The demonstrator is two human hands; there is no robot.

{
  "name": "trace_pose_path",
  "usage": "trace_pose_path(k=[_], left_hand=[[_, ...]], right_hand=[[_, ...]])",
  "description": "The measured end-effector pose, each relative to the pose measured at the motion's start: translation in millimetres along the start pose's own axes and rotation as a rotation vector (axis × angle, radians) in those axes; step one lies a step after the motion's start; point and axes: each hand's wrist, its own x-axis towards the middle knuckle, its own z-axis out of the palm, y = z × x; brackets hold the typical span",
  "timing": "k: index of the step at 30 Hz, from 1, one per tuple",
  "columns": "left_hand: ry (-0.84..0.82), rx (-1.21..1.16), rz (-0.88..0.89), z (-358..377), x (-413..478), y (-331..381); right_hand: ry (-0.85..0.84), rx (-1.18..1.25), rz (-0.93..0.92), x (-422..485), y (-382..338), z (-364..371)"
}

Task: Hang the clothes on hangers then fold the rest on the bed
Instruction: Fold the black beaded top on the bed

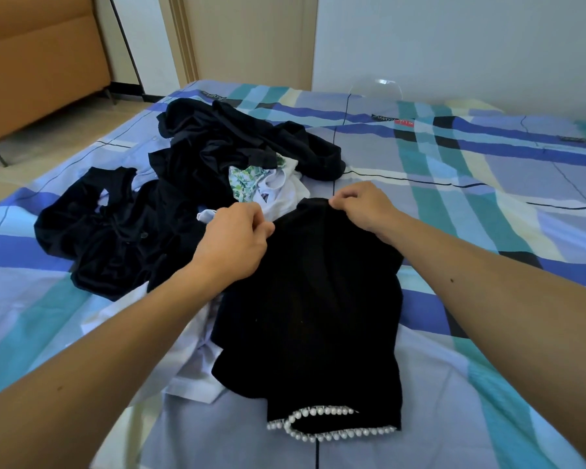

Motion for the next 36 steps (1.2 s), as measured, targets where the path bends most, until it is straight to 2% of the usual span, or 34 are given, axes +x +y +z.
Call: trace_pose_path(k=[5, 10, 13, 15, 17, 19, 22, 26, 30, 33, 36], left_hand=[[-0.066, 0.005, -0.074, -11.3, -3.7, -3.5], [-0.2, 0.035, -0.124, -5.8, -11.8, -4.4], [-0.303, 0.112, -0.141, -4.1, -20.1, -1.2], [-0.345, 0.178, -0.137, -3.7, -25.5, 3.8], [-0.398, 0.208, -0.162, -2.4, -28.7, 9.2], [-0.45, 0.194, -0.18, -2.4, -33.4, 15.4], [-0.492, 0.023, -0.214, -0.6, -36.6, 18.1], [-0.518, -0.394, -0.434, -4.0, -46.5, 21.5], [-0.647, -0.746, -0.589, -20.2, -60.6, 36.2], [-0.688, -0.843, -0.652, -12.5, -76.9, 40.2], [-0.631, -0.751, -0.638, 20.4, -96.8, 38.8]], right_hand=[[0.163, -0.003, 0.093, 7.0, 7.0, -3.0], [0.181, -0.341, -0.051, -12.8, 2.7, -0.1], [0.339, -0.194, -0.025, -47.6, 12.1, -8.2], [0.389, -0.074, 0.09, -82.7, 25.1, -13.7], [0.297, 0.101, 0.257, -118.5, 40.3, -11.5], [0.136, 0.325, 0.379, -152.3, 49.9, -1.5], [0.014, 0.539, 0.364, -178.8, 48.2, 12.0], [-0.073, 0.651, 0.29, -187.4, 29.1, 10.4], [0.003, 0.765, 0.184, -196.8, 21.5, -24.8], [0.04, 0.748, 0.126, -218.2, 36.7, -43.4], [-0.033, 0.646, 0.218, -241.5, 67.4, -33.4]])
